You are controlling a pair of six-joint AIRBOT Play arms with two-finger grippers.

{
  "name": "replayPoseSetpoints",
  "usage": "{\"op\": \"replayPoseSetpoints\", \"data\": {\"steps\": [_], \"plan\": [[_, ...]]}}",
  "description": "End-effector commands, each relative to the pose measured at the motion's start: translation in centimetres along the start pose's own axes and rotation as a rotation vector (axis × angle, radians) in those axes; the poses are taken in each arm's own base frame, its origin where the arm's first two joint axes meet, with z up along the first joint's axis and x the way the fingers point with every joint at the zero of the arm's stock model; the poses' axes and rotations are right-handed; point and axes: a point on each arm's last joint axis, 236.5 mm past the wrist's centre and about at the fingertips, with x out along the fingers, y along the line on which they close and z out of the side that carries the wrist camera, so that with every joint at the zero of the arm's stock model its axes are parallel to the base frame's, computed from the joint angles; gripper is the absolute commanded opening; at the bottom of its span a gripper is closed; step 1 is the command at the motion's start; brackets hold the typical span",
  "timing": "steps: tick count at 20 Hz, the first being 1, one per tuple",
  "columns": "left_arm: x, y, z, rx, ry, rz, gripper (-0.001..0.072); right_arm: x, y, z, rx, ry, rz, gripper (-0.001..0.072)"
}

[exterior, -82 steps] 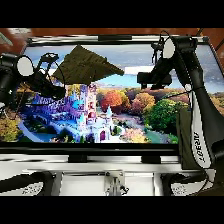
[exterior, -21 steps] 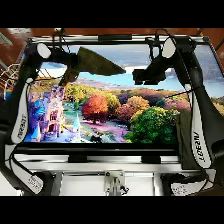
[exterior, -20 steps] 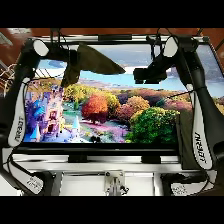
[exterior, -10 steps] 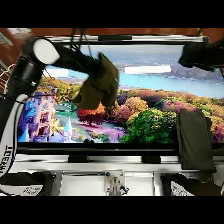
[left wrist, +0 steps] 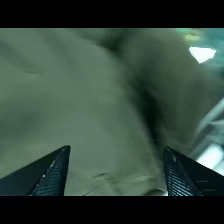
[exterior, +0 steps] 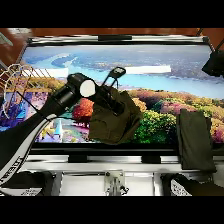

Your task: Fold the shirts.

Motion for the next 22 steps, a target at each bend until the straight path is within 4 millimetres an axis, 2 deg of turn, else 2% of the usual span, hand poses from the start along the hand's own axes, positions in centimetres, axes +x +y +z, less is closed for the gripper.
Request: {"op": "replayPoseSetpoints", "data": {"steps": [1, 2, 4, 5, 7, 8, 10, 11, 13, 15, 19, 22], "plan": [[-4.9, 6.1, -1.4, -0.157, 0.045, 0.084, 0.0683, 1.9, 0.5, -3.1, -0.073, 0.182, 0.043, 0.0669], [-6.6, 8.3, -2.7, -0.208, 0.079, 0.105, 0.0683, 3.0, 1.0, -3.8, -0.064, 0.235, 0.070, 0.0668], [-8.6, 11.6, -6.2, -0.303, 0.186, 0.130, 0.0683, 5.7, 2.3, -5.7, -0.062, 0.339, 0.141, 0.0666], [-8.9, 12.7, -7.9, -0.345, 0.229, 0.136, 0.0683, 6.9, 3.2, -7.2, -0.054, 0.400, 0.189, 0.0666], [-8.1, 13.8, -11.7, -0.415, 0.298, 0.135, 0.0683, 9.3, 4.8, -11.5, -0.033, 0.558, 0.281, 0.0666], [-6.9, 13.4, -13.8, -0.440, 0.330, 0.102, 0.0683, 10.1, 5.4, -13.9, -0.021, 0.636, 0.320, 0.0666], [-4.1, 10.7, -17.7, -0.476, 0.394, -0.014, 0.0683, 11.6, 6.7, -18.3, 0.016, 0.778, 0.400, 0.0666], [-2.7, 9.6, -19.4, -0.499, 0.413, -0.058, 0.0683, 12.1, 7.3, -20.0, 0.039, 0.829, 0.433, 0.0666], [-0.1, 8.5, -22.0, -0.527, 0.431, -0.099, 0.0683, 13.0, 7.7, -22.1, 0.071, 0.879, 0.453, 0.0666], [1.9, 8.3, -22.8, -0.510, 0.393, -0.119, 0.0668, 13.9, 7.6, -22.7, 0.067, 0.872, 0.450, 0.0666], [4.0, 8.2, -20.6, -0.563, 0.281, -0.165, 0.0668, 14.7, 7.8, -22.0, 0.080, 0.829, 0.447, 0.0666], [5.4, 8.3, -19.8, -0.593, 0.253, -0.185, 0.0666, 15.1, 8.5, -21.2, 0.099, 0.788, 0.476, 0.0666]]}}
